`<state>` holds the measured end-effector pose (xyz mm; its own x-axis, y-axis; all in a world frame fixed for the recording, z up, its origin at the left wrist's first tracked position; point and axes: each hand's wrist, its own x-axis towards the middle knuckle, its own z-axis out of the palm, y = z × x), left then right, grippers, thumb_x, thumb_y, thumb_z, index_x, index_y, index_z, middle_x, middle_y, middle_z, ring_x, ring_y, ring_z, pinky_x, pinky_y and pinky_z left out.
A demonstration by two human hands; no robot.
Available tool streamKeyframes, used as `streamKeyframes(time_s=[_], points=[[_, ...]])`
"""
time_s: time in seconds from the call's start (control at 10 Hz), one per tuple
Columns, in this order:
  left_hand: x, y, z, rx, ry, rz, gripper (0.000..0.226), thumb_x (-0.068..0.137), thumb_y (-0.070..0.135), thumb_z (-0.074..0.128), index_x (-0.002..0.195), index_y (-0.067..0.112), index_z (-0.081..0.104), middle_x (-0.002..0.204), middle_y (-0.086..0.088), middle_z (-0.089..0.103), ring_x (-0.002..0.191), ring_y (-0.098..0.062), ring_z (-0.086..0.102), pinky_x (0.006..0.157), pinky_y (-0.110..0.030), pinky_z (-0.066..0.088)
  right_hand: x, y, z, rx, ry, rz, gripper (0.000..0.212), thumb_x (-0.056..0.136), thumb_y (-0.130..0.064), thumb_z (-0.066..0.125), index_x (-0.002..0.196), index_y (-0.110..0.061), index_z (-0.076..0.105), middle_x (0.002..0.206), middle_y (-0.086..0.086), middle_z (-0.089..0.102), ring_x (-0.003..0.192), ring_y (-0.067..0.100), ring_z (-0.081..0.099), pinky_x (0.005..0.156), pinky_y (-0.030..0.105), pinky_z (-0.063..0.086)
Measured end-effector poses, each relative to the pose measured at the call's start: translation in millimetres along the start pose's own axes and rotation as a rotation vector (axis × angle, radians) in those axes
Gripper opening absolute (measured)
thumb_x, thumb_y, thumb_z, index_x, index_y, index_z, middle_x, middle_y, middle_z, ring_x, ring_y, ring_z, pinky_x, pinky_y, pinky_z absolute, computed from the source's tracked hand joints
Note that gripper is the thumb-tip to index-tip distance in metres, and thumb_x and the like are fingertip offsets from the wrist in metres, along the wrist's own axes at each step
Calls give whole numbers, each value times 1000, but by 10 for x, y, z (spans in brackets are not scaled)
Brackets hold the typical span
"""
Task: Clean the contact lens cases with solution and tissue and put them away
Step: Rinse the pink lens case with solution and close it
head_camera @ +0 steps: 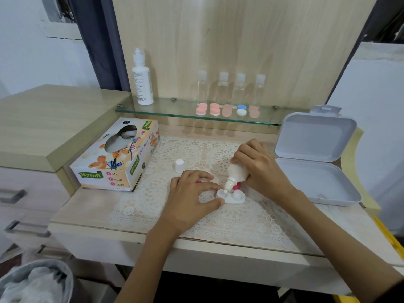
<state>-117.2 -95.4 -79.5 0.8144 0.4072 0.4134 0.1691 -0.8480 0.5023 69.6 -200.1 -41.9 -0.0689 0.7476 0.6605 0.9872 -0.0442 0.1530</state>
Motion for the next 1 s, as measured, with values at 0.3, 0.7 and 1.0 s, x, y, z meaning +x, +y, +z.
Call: streamKeyframes(time_s=[0.3, 0.7, 1.0], points=[[0, -3, 2, -3, -4, -3, 46, 67, 71, 45, 99, 46, 66, 117, 30, 46, 118, 9, 30, 94, -7, 3, -41, 56, -89, 122, -47, 87, 35, 74, -24, 41, 89, -4, 64, 87, 7, 60, 88, 21, 42, 65, 36, 42], [-3, -6, 8, -12, 6, -4, 43, 67, 71, 45, 95, 46, 66, 115, 31, 45, 117, 10, 30, 94, -7, 3, -158, 222, -110, -30, -37, -6, 37, 57, 5, 80, 90, -5, 65, 90, 8, 61, 89, 28, 52, 76, 34, 38], [0, 2, 3, -16, 5, -8, 43, 67, 71, 45, 95, 47, 66, 115, 31, 45, 117, 10, 29, 93, -6, 2, -160, 213, -117, -65, 20, -32, 31, 59, 10, 77, 84, -3, 65, 83, 8, 60, 85, 23, 42, 80, 27, 26]])
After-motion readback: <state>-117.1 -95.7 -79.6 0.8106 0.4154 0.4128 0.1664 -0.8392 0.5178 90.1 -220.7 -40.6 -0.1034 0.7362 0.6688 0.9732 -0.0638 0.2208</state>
